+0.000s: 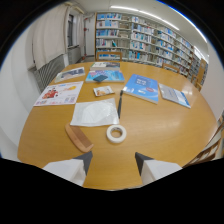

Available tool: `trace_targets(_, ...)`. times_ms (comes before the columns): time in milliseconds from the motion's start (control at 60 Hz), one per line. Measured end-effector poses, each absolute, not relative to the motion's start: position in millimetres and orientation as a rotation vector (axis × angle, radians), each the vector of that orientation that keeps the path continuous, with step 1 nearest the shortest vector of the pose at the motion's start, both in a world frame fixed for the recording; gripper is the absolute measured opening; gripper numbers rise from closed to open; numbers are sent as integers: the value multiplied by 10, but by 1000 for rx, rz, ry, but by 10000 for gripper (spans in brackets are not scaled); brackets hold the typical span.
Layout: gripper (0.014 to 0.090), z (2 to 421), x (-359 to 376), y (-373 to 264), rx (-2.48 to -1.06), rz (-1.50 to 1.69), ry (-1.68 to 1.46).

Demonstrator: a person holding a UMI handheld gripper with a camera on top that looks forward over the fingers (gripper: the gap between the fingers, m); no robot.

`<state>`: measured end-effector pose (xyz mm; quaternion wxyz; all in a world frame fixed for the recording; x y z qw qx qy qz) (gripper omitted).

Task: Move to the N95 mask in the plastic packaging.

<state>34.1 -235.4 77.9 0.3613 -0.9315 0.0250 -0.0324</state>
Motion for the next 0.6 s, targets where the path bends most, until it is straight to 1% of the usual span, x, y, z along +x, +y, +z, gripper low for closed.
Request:
trace_targets(167, 845, 733, -41, -2275, -2403, -70, 60)
trace_targets(317, 849, 693, -209, -2162, -2408, -63, 57)
trace_targets(600, 848, 512, -218, -1698, -2425, -43, 34)
